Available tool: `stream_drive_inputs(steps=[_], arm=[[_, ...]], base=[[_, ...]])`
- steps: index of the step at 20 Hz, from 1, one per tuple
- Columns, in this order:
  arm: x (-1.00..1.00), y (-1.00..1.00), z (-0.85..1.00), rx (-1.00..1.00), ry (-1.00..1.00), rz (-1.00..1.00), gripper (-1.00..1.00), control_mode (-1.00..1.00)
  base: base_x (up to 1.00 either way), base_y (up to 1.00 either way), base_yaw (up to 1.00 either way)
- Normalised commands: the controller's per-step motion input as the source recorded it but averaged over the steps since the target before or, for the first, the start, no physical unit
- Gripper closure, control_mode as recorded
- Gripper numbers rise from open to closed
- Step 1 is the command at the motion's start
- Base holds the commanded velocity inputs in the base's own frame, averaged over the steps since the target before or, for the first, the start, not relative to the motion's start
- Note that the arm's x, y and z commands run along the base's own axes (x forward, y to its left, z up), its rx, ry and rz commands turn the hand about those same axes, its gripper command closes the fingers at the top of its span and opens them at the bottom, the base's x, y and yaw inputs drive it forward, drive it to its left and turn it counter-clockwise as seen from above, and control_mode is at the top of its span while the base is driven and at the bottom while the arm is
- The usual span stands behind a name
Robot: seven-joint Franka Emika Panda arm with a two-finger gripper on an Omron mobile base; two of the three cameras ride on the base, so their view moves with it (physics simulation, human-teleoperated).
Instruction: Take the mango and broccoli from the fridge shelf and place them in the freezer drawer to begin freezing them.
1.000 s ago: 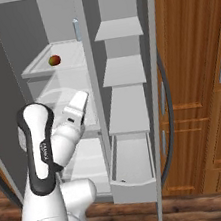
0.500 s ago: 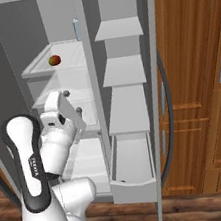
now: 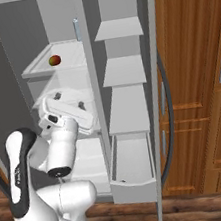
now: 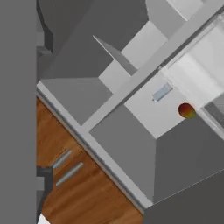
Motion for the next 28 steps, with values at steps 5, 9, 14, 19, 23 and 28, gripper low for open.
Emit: stream_drive_inputs(steps=[5, 9, 14, 19, 23, 28], arm=[[-0.4, -0.35, 0.55, -0.71, 0.17, -0.05, -1.0, -1.0], [-0.53, -0.23, 0.5, -0.56, 0.25, -0.05, -1.0, -1.0], [-0.41, 0.3, 0.07, -0.18, 0.54, -0.03, -1.0, -1.0], [0.0, 0.77, -0.14, -0.08, 0.63, 0.04, -1.0, -1.0], [0.0, 0.77, -0.23, -0.02, 0.51, 0.0, -1.0, -1.0], [0.05, 0.19, -0.46, -0.01, 0.19, 0.05, -1.0, -1.0]], base=[[0.0, 0.0, 0.0], [0.0, 0.0, 0.0], [0.0, 0.0, 0.0], [0.0, 0.0, 0.0], [0.0, 0.0, 0.0], [0.0, 0.0, 0.0]])
